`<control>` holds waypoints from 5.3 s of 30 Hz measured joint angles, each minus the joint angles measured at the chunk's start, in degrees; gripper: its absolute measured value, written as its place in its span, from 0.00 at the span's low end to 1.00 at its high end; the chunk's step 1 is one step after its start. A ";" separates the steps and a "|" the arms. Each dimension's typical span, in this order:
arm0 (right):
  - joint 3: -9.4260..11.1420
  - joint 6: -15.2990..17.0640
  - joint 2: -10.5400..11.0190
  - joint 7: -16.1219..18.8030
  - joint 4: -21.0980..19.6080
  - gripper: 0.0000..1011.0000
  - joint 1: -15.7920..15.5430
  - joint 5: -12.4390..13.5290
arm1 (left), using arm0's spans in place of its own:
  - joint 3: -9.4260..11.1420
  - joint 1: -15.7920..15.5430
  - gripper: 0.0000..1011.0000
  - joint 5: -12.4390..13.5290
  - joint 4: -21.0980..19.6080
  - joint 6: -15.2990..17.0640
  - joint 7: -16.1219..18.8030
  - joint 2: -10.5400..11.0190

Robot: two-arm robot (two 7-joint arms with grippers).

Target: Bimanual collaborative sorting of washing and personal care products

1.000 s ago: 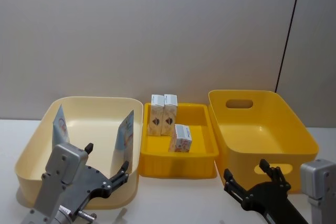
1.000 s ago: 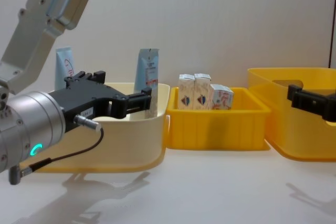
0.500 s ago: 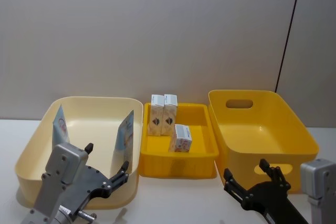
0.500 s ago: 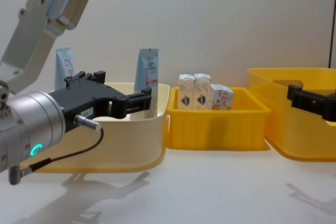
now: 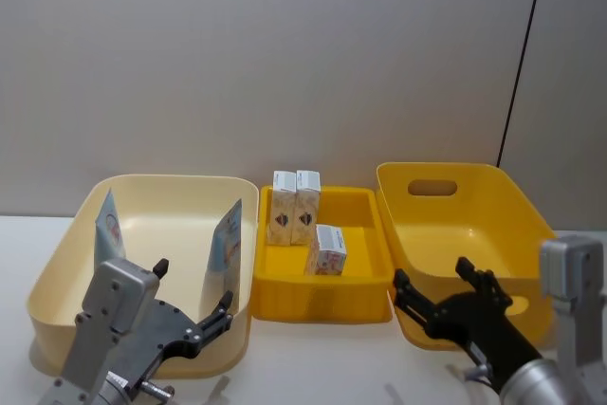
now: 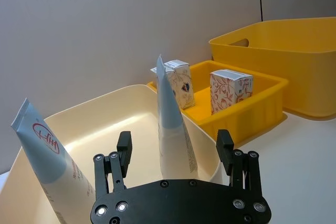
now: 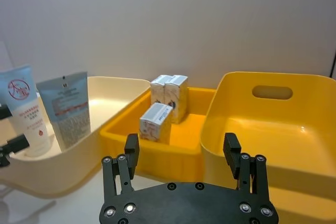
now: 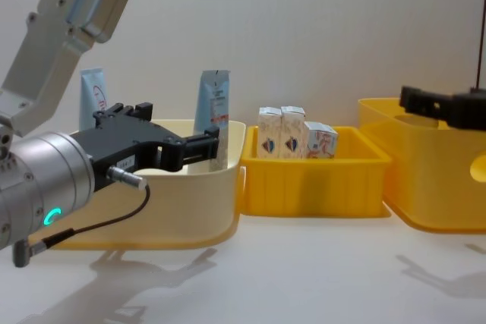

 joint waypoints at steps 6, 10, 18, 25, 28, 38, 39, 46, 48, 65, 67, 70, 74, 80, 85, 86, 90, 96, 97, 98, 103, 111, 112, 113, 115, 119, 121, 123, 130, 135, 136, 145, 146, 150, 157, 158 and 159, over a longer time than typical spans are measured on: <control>-0.66 4.32 -1.10 1.26 1.32 0.99 4.20 1.95 | 0.00 0.00 0.99 0.00 0.00 0.00 0.00 0.00; -1.66 8.22 -1.56 2.15 2.70 0.99 7.49 3.06 | 0.00 0.00 0.99 0.00 0.00 0.00 0.00 0.00; -3.66 15.38 -2.78 2.62 6.13 0.99 13.59 4.32 | 0.00 0.00 0.99 0.00 0.00 0.00 0.00 0.00; -5.05 20.74 -4.98 1.05 10.15 0.99 18.98 4.44 | 0.00 0.00 0.99 0.00 0.00 0.00 0.00 0.00; -5.54 22.56 -6.19 -0.13 12.04 0.99 21.42 4.10 | 0.00 0.00 0.99 0.00 0.00 0.00 0.00 0.00; -6.39 27.94 -9.28 -3.33 17.55 0.99 28.38 2.74 | 0.00 0.00 0.99 0.00 0.00 0.00 0.00 0.00; -6.41 28.42 -9.53 -3.52 18.06 0.99 28.99 2.68 | 0.00 0.00 0.99 0.00 0.00 0.00 0.00 0.00; -6.36 32.77 -11.12 -4.82 21.39 0.99 32.58 2.50 | 0.00 0.00 0.99 0.00 0.00 0.00 0.00 0.00; -6.21 34.12 -11.63 -5.15 22.49 0.99 33.61 2.51 | 0.00 0.00 0.99 0.00 0.00 0.00 0.00 0.00; -5.59 40.05 -13.58 -6.79 28.71 0.99 36.78 2.25 | 0.00 0.00 0.99 0.00 0.00 0.00 0.00 0.00; -5.68 40.21 -13.63 -6.80 29.12 0.99 36.89 2.08 | 0.00 0.00 0.99 0.00 0.00 0.00 0.00 0.00; -5.90 40.35 -13.78 -6.81 29.99 0.99 37.16 1.80 | 0.00 0.00 0.99 0.00 0.00 0.00 0.00 0.00; -6.17 40.35 -14.05 -6.80 31.03 0.99 37.60 1.44 | 0.00 0.00 0.99 0.00 0.00 0.00 0.00 0.00; -6.60 40.00 -14.59 -6.47 33.05 0.99 38.39 1.01 | 0.00 0.00 0.99 0.00 0.00 0.00 0.00 0.00; -6.87 39.42 -15.13 -6.10 35.01 0.99 39.09 0.66 | 0.00 0.00 0.99 0.00 0.00 0.00 0.00 0.00; -6.91 39.29 -15.30 -6.03 35.57 0.99 39.29 0.57 | 0.00 0.00 0.99 0.00 0.00 0.00 0.00 0.00; -6.98 38.99 -15.62 -6.00 36.75 0.99 39.67 0.34 | 0.00 0.00 0.99 0.00 0.00 0.00 0.00 0.00; -7.04 38.36 -16.10 -6.12 38.89 0.99 40.30 -0.26 | 0.00 0.00 0.99 0.00 0.00 0.00 0.00 0.00; -7.04 38.21 -16.13 -6.15 39.08 0.99 40.35 -0.37 | 0.00 0.00 0.99 0.00 0.00 0.00 0.00 0.00; -7.04 38.11 -16.16 -6.19 39.26 0.99 40.39 -0.44 | 0.00 0.00 0.99 0.00 0.00 0.00 0.00 0.00; -7.01 37.22 -16.33 -6.34 40.35 0.99 40.70 -0.93 | 0.00 0.00 0.99 0.00 0.00 0.00 0.00 0.00; -6.98 36.54 -16.47 -6.41 41.37 0.91 40.95 -1.33 | 0.00 0.00 0.99 0.00 0.00 0.00 0.00 0.00; -6.97 36.48 -16.48 -6.42 41.43 0.86 40.98 -1.35 | 0.00 0.00 0.99 0.00 0.00 0.00 0.00 0.00; -6.96 36.43 -16.49 -6.42 41.48 0.85 41.00 -1.38 | 0.00 0.00 0.99 0.00 0.00 0.00 0.00 0.00; -6.95 36.33 -16.51 -6.43 41.64 0.81 41.03 -1.47 | 0.00 0.00 0.99 0.00 0.00 0.00 0.00 0.00; -6.92 36.15 -16.53 -6.46 41.88 0.69 41.08 -1.57 | 0.00 0.00 0.99 0.00 0.00 0.00 0.00 0.00; -6.92 36.09 -16.54 -6.47 41.94 0.62 41.10 -1.59 | 0.00 0.00 0.99 0.00 0.00 0.00 0.00 0.00; -6.92 36.02 -16.55 -6.48 42.04 0.54 41.13 -1.62 | 0.00 0.00 0.99 0.01 0.00 0.00 0.00 0.00; -6.92 35.89 -16.59 -6.51 42.21 0.43 41.17 -1.68 | 0.00 0.00 0.99 0.00 0.00 0.00 0.00 0.00; -6.88 35.86 -16.62 -6.51 42.23 0.41 41.19 -1.71 | 0.00 0.00 0.99 0.00 0.00 0.00 0.00 0.00; -6.83 35.85 -16.62 -6.51 42.17 0.41 41.18 -1.71 | 0.00 0.00 0.99 0.00 0.00 0.00 0.00 0.00; -5.87 34.38 -16.60 -6.28 39.42 0.41 40.31 -1.53 | 0.00 0.00 0.99 0.00 0.00 0.00 0.00 0.00; -5.75 34.21 -16.59 -6.22 39.00 0.41 40.21 -1.49 | 0.00 0.00 0.99 0.00 0.00 0.00 0.00 0.00; -5.03 32.86 -16.51 -5.96 36.71 0.41 39.73 -1.28 | 0.00 0.00 0.99 0.00 0.00 0.00 0.00 0.00; -3.76 30.60 -16.52 -6.01 33.38 0.41 39.08 -1.18 | 0.00 0.00 0.99 0.00 0.00 0.00 0.00 0.00; -3.44 30.00 -16.54 -6.17 32.63 0.41 38.93 -1.18 | 0.00 0.00 0.99 0.00 0.00 0.00 0.00 0.00; -3.27 29.73 -16.55 -6.30 32.24 0.41 38.86 -1.18 | 0.00 0.00 0.99 0.00 0.00 0.00 0.00 0.00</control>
